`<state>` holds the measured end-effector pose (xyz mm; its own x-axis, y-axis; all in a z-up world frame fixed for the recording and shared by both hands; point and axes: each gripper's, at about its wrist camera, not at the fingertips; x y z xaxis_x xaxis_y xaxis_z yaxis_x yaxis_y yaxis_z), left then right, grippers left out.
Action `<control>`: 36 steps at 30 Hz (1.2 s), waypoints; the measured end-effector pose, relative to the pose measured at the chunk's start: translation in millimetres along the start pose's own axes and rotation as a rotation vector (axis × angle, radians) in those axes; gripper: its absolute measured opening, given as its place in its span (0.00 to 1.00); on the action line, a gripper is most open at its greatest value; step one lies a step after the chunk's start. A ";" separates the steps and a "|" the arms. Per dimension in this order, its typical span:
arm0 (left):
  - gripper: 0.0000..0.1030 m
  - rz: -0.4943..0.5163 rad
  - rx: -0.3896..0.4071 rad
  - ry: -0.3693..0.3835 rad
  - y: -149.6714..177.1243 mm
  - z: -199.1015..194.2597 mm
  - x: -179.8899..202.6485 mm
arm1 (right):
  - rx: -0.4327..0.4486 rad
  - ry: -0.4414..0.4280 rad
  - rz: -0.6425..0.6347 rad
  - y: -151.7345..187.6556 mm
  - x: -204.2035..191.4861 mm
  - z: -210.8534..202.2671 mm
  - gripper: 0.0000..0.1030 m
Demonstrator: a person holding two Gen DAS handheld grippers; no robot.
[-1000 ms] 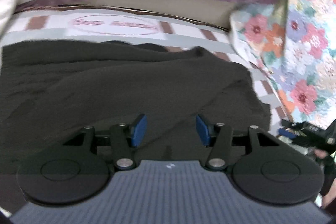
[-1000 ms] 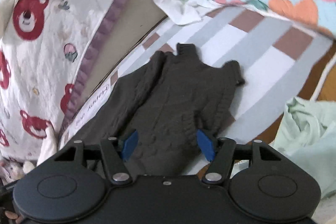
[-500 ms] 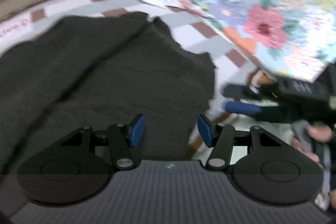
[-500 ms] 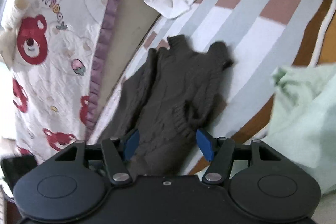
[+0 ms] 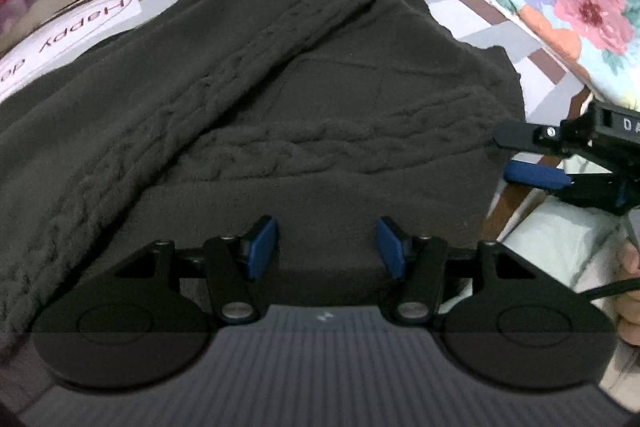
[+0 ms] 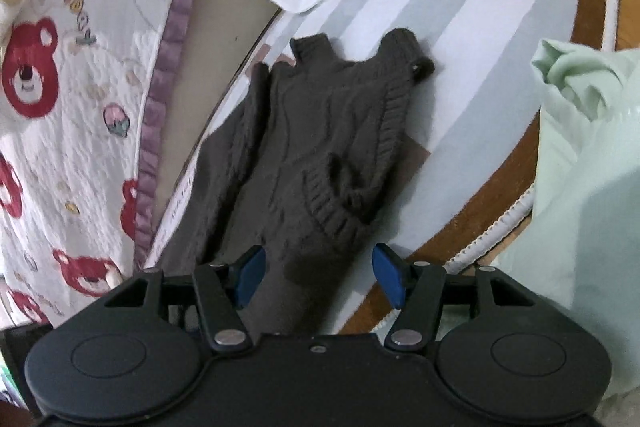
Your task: Fold clothes
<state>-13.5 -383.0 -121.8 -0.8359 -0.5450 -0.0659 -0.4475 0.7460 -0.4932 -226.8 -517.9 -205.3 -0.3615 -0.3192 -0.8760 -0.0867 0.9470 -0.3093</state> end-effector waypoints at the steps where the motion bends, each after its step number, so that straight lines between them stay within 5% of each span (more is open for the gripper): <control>1: 0.54 -0.005 -0.002 0.002 0.0 0.0 -0.4 | 0.018 -0.011 0.020 -1.8 2.2 0.7 0.63; 11: 0.57 -0.005 -0.034 -0.008 0.1 3.4 -1.6 | 0.096 -0.019 0.002 -5.3 7.1 13.8 0.63; 12: 0.56 -0.005 -0.034 -0.002 -0.4 2.2 -2.7 | 0.096 -0.020 0.003 -5.1 7.2 15.0 0.54; 13: 0.49 -0.015 -0.029 0.019 -1.6 -0.3 -6.0 | 0.045 -0.011 0.026 -7.8 8.6 21.7 0.27; 14: 0.27 -0.024 -0.011 0.053 -3.9 -7.3 -10.8 | -0.008 0.000 0.050 -10.7 10.0 28.6 0.23; 15: 0.22 -0.027 0.037 0.103 -7.6 -22.5 -17.9 | -0.012 0.010 0.055 -14.6 7.7 28.8 0.23; 19: 0.28 -0.102 0.170 0.098 -20.8 -70.2 -61.4 | 0.006 0.014 -0.052 -22.1 -21.3 26.1 0.22; 23: 0.31 -0.216 0.232 0.066 -24.0 -98.1 -112.2 | 0.025 -0.115 -0.165 -24.9 -78.0 41.3 0.21; 26: 0.35 -0.411 0.236 0.104 -9.5 -98.2 -154.0 | -0.066 -0.195 -0.297 -16.1 -141.4 62.6 0.21; 30: 0.39 -0.599 0.223 0.163 15.6 -83.8 -180.8 | -0.222 -0.166 -0.689 36.1 -210.6 93.5 0.21; 36: 0.40 -0.574 0.149 0.132 21.4 -62.9 -171.6 | -0.506 -0.034 -0.996 122.9 -178.2 122.1 0.21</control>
<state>100.4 -249.4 -66.5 -0.5109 -0.7853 0.3498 -0.7971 0.2804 -0.5347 -59.7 -349.0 -132.4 0.1047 -0.9369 -0.3335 -0.6940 0.1714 -0.6993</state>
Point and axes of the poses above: each gripper's, at about its wrist camera, not at the fingertips, and z roughly the way its jaws point, x to its right, y to its underside, and after that the axes turned 12 degrees about -y, right-handed
